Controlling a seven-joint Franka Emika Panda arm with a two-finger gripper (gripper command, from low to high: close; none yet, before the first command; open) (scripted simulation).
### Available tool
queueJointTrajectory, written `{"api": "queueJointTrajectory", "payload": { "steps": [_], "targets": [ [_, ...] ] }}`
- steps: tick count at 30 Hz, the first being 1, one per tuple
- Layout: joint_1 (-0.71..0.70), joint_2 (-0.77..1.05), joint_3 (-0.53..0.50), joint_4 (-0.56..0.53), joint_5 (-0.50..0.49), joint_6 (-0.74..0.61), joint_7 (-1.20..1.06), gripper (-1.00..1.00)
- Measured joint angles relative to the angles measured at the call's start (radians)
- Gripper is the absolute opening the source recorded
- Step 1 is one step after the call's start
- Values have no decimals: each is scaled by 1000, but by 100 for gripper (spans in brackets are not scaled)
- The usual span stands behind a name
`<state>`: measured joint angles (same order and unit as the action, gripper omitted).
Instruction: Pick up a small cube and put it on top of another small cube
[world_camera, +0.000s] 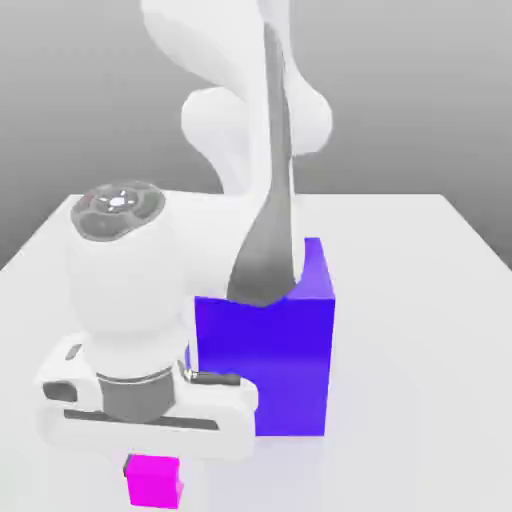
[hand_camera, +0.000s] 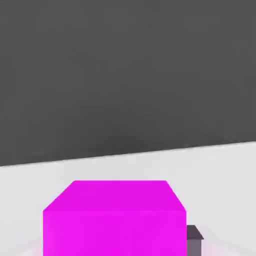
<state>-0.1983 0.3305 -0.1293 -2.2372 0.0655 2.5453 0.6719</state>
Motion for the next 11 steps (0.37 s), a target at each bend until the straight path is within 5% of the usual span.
{"api": "queueJointTrajectory", "payload": {
  "steps": [5, 6, 11],
  "targets": [
    [-151, 81, -81, 71, 91, 14, -19, -100],
    [-184, 128, -84, 94, 116, 37, -27, 100],
    [-184, 128, -84, 94, 116, 37, -27, 100]
  ]
}}
